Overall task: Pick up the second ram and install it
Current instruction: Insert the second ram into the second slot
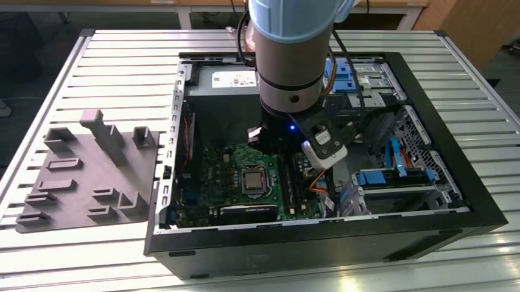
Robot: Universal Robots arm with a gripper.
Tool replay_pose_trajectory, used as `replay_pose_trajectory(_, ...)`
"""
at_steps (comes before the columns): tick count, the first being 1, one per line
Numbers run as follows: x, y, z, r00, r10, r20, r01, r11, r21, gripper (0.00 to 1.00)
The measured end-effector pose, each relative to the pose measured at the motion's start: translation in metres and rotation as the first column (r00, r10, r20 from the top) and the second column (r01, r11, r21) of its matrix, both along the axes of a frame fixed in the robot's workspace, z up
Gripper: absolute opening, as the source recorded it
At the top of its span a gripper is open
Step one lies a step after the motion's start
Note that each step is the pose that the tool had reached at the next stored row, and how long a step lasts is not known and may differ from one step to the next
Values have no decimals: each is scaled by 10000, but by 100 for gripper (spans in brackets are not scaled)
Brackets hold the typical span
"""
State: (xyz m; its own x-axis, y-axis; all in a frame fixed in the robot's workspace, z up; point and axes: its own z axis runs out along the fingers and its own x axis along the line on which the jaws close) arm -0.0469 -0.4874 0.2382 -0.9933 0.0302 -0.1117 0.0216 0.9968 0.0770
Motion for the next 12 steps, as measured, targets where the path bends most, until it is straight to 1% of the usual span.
replay_pose_trajectory(12, 0, 0, -39, 10000, 2, -1, -2, 10000, -3, 12)
